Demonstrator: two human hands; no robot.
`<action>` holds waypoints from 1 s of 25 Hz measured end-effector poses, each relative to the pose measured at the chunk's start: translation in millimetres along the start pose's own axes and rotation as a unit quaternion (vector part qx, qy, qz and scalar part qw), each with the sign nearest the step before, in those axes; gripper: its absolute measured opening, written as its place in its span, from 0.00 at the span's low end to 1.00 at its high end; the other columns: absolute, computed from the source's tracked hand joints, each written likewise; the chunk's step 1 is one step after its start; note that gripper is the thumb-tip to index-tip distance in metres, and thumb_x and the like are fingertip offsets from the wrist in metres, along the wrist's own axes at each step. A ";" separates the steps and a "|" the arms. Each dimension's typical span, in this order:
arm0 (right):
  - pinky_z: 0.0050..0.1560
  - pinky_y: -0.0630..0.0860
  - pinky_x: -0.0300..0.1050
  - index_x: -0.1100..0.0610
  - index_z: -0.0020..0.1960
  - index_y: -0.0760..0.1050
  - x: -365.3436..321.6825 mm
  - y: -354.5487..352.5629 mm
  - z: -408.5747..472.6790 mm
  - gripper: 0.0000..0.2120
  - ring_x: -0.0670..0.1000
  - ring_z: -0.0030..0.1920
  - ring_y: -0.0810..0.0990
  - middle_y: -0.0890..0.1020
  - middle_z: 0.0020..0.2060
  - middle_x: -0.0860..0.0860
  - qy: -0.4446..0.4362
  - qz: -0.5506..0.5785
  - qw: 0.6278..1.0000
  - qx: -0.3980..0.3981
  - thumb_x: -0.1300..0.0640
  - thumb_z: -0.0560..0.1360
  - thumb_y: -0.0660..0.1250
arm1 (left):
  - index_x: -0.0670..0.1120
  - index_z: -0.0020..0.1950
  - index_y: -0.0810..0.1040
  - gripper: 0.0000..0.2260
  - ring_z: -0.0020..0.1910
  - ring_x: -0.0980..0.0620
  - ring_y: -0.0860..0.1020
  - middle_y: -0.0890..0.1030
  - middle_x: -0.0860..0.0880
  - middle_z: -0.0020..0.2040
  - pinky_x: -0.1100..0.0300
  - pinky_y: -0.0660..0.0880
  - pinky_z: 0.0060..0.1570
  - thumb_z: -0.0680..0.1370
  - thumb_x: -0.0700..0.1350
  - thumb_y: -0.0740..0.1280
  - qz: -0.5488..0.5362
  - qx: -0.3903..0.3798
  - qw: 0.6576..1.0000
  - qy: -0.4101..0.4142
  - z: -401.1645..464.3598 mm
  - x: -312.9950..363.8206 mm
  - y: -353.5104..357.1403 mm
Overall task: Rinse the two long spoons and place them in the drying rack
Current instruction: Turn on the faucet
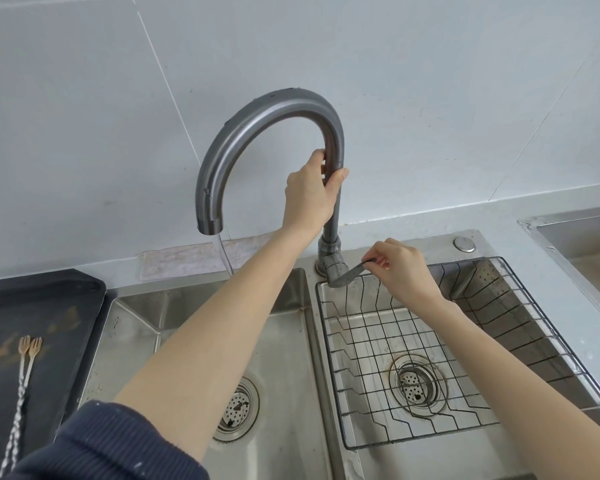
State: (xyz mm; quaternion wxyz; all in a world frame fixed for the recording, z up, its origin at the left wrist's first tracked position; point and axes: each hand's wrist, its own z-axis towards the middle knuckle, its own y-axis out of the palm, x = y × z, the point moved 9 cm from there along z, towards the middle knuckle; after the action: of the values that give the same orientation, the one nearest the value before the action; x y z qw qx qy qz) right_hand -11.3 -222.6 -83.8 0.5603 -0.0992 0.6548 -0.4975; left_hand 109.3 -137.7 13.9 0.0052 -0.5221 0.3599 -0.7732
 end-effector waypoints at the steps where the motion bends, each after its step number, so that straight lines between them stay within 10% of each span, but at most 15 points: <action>1: 0.48 0.78 0.49 0.63 0.45 0.80 -0.3 -0.2 -0.1 0.04 0.50 0.38 0.75 0.76 0.38 0.51 0.000 0.000 1.000 0.000 0.65 0.72 0.68 | 0.42 0.59 0.73 0.13 0.53 0.44 0.80 0.82 0.45 0.55 0.51 0.74 0.59 0.77 0.46 0.63 0.002 0.001 1.000 0.000 0.0 0.1 0.0; 11: 0.48 0.79 0.53 0.61 0.46 0.80 -1.8 -0.5 -5.1 0.05 0.51 0.41 0.78 0.76 0.39 0.51 0.007 -0.001 1.000 0.015 0.64 0.73 0.66 | 0.41 0.62 0.71 0.14 0.53 0.44 0.80 0.81 0.44 0.56 0.52 0.74 0.56 0.78 0.45 0.62 0.017 -0.004 1.000 0.006 -2.2 1.0 0.6; 16: 0.49 0.76 0.49 0.55 0.64 0.72 -10.4 -2.1 -19.3 0.16 0.57 0.56 0.78 0.76 0.61 0.52 0.021 -0.081 0.996 -0.033 0.57 0.76 0.63 | 0.42 0.70 0.63 0.19 0.61 0.42 0.76 0.77 0.43 0.64 0.48 0.73 0.61 0.80 0.44 0.59 0.071 -0.046 0.996 0.012 -15.7 0.5 1.8; 20: 0.73 0.57 0.50 0.55 0.74 0.56 -20.4 0.1 -37.6 0.30 0.53 0.74 0.60 0.59 0.75 0.51 -0.017 -0.143 0.988 -0.050 0.52 0.76 0.63 | 0.45 0.75 0.53 0.25 0.72 0.46 0.65 0.62 0.46 0.75 0.50 0.65 0.67 0.80 0.49 0.56 0.181 -0.114 0.976 0.038 -59.2 -5.2 6.8; 25: 0.76 0.42 0.56 0.52 0.76 0.46 -31.0 6.2 -69.6 0.37 0.52 0.77 0.43 0.46 0.77 0.50 -0.016 -0.189 0.979 -0.074 0.46 0.75 0.62 | 0.47 0.76 0.48 0.30 0.77 0.46 0.50 0.50 0.45 0.78 0.49 0.52 0.74 0.79 0.55 0.56 0.287 -0.147 0.945 0.060 -117.7 -22.6 2.1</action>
State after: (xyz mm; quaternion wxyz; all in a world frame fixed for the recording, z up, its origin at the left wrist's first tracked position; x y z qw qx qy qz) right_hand -55.7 -160.7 -77.4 0.4576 -0.2705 0.6499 -0.5432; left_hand 23.3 -65.8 -28.5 0.1284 -0.3447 0.6040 -0.7070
